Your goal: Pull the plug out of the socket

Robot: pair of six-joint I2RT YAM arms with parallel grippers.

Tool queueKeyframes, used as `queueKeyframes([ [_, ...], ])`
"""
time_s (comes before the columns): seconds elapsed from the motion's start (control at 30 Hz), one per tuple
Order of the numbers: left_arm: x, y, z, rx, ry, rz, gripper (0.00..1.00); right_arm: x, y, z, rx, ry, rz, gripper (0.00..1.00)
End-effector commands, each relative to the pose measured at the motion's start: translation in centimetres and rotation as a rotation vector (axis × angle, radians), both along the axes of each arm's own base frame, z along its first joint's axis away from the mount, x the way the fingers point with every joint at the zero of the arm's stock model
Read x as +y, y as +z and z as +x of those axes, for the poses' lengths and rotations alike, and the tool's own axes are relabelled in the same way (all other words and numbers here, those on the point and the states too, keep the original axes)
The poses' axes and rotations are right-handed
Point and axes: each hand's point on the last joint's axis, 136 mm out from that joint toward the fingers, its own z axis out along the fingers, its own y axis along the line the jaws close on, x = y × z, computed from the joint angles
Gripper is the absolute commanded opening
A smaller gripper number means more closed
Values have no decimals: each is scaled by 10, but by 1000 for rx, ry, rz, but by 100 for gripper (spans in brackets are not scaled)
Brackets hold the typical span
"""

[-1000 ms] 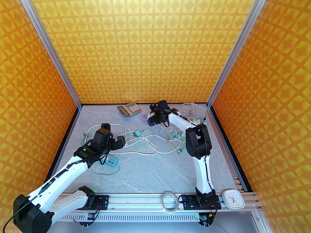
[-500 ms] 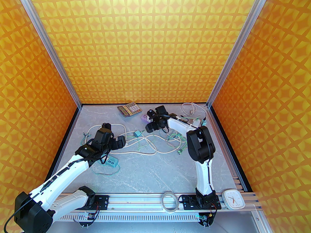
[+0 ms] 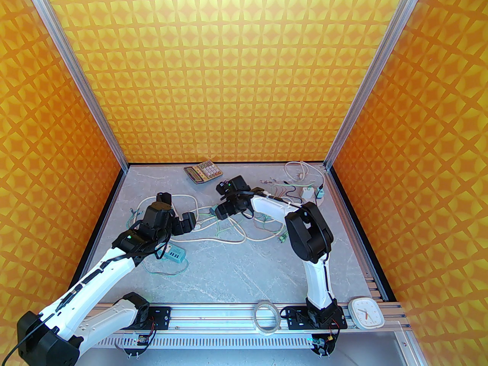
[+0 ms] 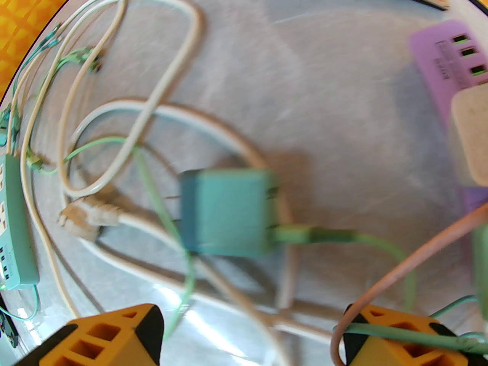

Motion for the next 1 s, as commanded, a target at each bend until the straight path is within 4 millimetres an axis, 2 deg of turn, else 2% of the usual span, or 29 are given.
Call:
queueKeyframes([
  [0.0,-2,1,-7,10,-7,-23,99,22,32,-3,-64,2,63,85],
  [0.27,0,2,-10,9,-5,-25,99,-3,60,21,-189,-110,-11,94],
  [0.37,-1,1,-9,10,-3,-28,99,-26,75,31,-262,-160,-70,99],
  [0.6,-2,-1,-8,12,-3,-29,99,-83,100,50,-392,-255,-167,97],
  [0.8,-2,-1,-7,14,-3,-30,99,-116,101,68,-429,-307,-197,85],
  [0.83,-2,-1,-7,13,-4,-29,99,-121,102,71,-433,-317,-194,81],
  [0.9,-2,0,-7,12,-7,-25,99,-134,103,78,-428,-333,-167,66],
  [0.97,-2,0,-7,10,-11,-21,99,-147,103,84,-425,-350,-145,60],
])
